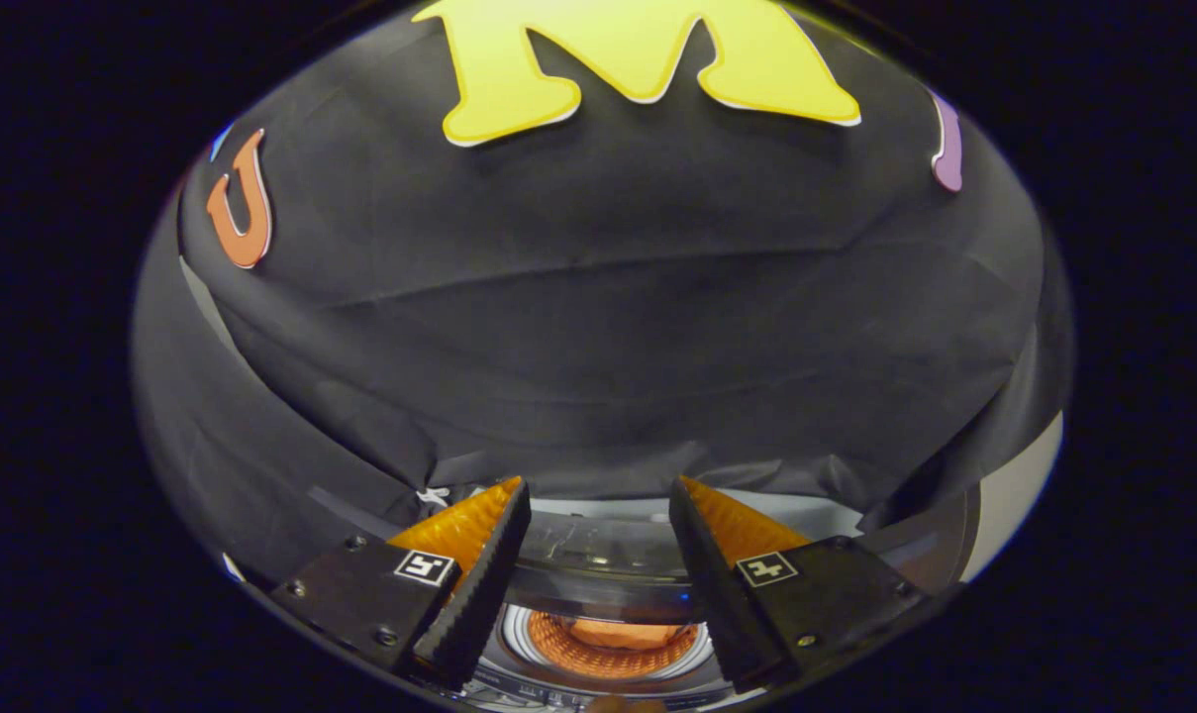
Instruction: Put the clothes into the washing machine and then close the washing machine lid.
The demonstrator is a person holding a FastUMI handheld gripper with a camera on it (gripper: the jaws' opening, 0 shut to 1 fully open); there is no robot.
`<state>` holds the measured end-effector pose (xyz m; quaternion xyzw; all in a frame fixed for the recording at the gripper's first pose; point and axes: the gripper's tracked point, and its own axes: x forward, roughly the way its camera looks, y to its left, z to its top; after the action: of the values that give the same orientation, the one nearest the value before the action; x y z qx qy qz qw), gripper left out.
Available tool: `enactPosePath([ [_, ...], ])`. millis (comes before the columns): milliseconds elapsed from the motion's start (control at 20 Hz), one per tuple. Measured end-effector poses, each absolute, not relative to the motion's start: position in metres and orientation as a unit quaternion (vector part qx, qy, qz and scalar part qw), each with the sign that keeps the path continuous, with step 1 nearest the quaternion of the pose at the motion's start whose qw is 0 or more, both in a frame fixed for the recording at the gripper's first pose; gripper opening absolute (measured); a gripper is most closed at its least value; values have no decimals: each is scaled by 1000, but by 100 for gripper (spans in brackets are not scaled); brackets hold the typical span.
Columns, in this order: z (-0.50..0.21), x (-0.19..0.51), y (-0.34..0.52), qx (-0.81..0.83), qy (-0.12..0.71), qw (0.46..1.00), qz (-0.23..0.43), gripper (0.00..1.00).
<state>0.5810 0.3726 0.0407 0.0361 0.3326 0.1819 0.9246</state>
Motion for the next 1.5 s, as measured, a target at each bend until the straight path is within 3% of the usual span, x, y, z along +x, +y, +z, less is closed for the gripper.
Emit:
enactPosePath([
  [1500, 13, 473, 359, 39, 212, 956, 197, 89],
])
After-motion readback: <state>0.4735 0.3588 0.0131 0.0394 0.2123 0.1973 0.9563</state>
